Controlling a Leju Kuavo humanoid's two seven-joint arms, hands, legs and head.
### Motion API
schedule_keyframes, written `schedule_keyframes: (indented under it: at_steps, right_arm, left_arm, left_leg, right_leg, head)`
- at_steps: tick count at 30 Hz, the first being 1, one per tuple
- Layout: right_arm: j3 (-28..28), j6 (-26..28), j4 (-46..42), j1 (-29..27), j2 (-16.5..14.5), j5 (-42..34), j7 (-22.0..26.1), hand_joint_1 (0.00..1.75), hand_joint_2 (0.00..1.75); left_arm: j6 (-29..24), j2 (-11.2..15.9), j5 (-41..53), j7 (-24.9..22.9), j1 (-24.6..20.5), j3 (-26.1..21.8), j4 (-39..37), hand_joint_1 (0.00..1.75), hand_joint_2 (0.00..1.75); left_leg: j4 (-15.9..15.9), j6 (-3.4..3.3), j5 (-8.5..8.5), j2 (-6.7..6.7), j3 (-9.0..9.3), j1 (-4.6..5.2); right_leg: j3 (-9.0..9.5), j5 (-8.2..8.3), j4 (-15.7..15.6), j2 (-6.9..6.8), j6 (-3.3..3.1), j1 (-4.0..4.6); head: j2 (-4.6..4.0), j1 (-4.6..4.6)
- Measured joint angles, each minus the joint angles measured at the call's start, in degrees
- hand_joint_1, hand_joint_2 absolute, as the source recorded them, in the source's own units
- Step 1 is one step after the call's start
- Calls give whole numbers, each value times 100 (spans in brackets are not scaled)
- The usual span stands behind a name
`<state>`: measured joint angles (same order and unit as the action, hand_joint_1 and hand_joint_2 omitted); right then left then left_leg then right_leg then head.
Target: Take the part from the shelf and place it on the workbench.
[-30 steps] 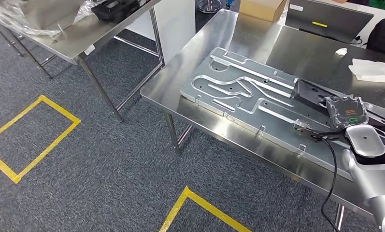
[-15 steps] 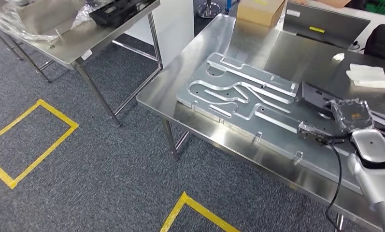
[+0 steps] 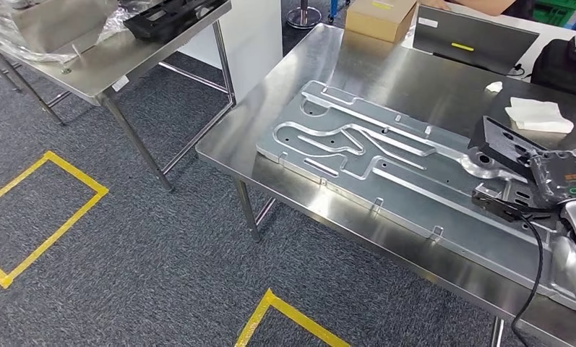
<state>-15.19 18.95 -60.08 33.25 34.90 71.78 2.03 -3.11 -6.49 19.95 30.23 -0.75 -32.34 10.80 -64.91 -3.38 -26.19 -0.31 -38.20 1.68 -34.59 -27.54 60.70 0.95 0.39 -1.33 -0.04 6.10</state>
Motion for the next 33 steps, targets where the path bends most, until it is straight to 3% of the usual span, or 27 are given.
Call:
schedule_keyframes:
  at_steps: [1, 2, 5, 8, 9, 10, 11, 13, 14, 18, 20, 23, 24, 25, 26, 28, 30, 33]
  right_arm:
    - [9, 8, -4, 3, 40, -48, 30, 44, 44]
    - [9, 17, -3, 6, 75, -92, 53, 0, 0]
    - [6, 31, -16, 46, 171, -144, 46, 0, 0]
    - [-4, 34, -18, 73, 230, -167, 2, 0, 0]
    - [-11, 37, -18, 51, 237, -169, -8, 0, 0]
    - [-18, 40, -17, 28, 241, -169, -14, 0, 0]
    - [-23, 44, -18, 14, 248, -169, -23, 0, 0]
    - [-25, 49, -22, 8, 270, -169, -51, 0, 0]
    - [-25, 55, -33, 0, 287, -168, -67, 0, 0]
    - [-24, 81, -105, -100, 335, -166, -111, 0, 0]
    - [-21, 82, -150, -131, 344, -162, -130, 0, 0]
    - [8, 82, -234, -238, 346, -104, -167, 0, 0]
    - [24, 84, -256, -289, 344, -69, -177, 0, 0]
    - [43, 88, -277, -341, 339, -32, -186, 0, 0]
    - [62, 93, -299, -385, 330, 1, -195, 0, 0]
    - [101, 103, -334, -436, 308, 43, -217, 0, 0]
    - [136, 105, -349, -452, 292, 59, -238, 0, 0]
    - [201, 106, -352, -507, 295, 30, -232, 0, 0]
  left_arm:
    - [67, 3, -11, -19, -8, -37, 0, 0, 175]
    - [100, 6, -15, -54, -15, -64, 0, 0, 175]
    - [149, 9, -20, -164, -23, -120, 0, 0, 175]
    - [197, 8, -27, -220, -28, -173, 0, 0, 175]
    - [210, 7, -29, -229, -26, -184, 0, 0, 175]
    - [217, 4, -30, -238, -23, -188, 0, 0, 175]
    - [216, 1, -30, -245, -22, -193, 0, 0, 175]
    - [193, -5, -41, -254, -23, -209, 0, 0, 175]
    - [176, -6, -52, -257, -27, -221, 0, 0, 175]
    - [140, 1, -81, -266, -29, -293, 0, 0, 0]
    - [126, 10, -79, -269, -24, -314, 0, 0, 0]
    - [97, 13, -63, -285, -26, -323, 0, 0, 0]
    - [82, 13, -58, -293, -24, -325, 0, 0, 0]
    - [69, 13, -54, -299, -22, -327, 0, 0, 0]
    - [60, 13, -50, -305, -22, -329, 0, 0, 0]
    - [54, 13, -31, -316, -26, -332, 0, 0, 0]
    - [55, 9, -7, -326, -33, -333, 0, 0, 0]
    - [71, -4, 10, -332, -36, -333, -1, 0, 0]
  left_leg:
    - [434, -106, 161, 0, 209, 48]
    - [571, -145, 168, 8, 278, 66]
    - [894, -98, 306, 30, 451, 21]
    - [975, -74, 340, 34, 502, -2]
    - [956, -66, 328, 34, 500, -3]
    - [926, -53, 309, 34, 495, -6]
    - [879, -37, 283, 34, 486, -11]
    - [743, 13, 206, 32, 449, -8]
    - [671, 40, 167, 29, 421, -1]
    - [548, 129, 103, 17, 360, 11]
    - [314, 204, -71, 13, 260, -12]
    - [-758, 314, -629, 15, -203, -105]
    - [-1027, 333, -711, 16, -318, -133]
    - [-1098, 345, -686, 16, -342, -155]
    - [-915, 348, -548, 16, -245, -171]
    - [-109, 328, -183, 10, 164, -185]
    - [459, 288, -11, -1, 438, -159]
    - [575, 211, 21, -9, 468, -124]
  right_leg:
    - [17, 13, -37, 8, 23, -2]
    - [41, 32, -89, 7, 60, -13]
    - [9, -119, 74, -22, 118, -7]
    - [-445, -563, 1014, -40, 169, -9]
    - [-551, -594, 1210, -47, 196, -17]
    - [-560, -515, 1201, -57, 223, -29]
    - [-459, -340, 976, -71, 248, -42]
    - [-119, -14, 280, -107, 271, -59]
    - [-4, 63, 43, -107, 240, -56]
    - [26, 77, -72, -83, 68, -41]
    - [29, 101, -94, -86, 15, -68]
    - [19, 110, -100, -91, -10, -77]
    - [18, 110, -100, -92, -9, -78]
    - [19, 109, -99, -93, -7, -80]
    - [24, 108, -99, -91, -1, -83]
    - [39, 104, -101, -84, 24, -92]
    - [37, 115, -109, -71, 94, -92]
    - [55, 150, -178, -66, 227, -93]
  head:
    - [0, -1]
    - [0, -2]
    - [0, -5]
    - [0, -8]
    - [0, -8]
    - [0, -8]
    - [0, -8]
    - [0, -8]
    - [0, -7]
    - [0, -5]
    - [0, -5]
    - [0, -4]
    - [0, -4]
    - [0, -4]
    - [0, -4]
    - [0, -4]
    - [0, -5]
    - [0, -5]
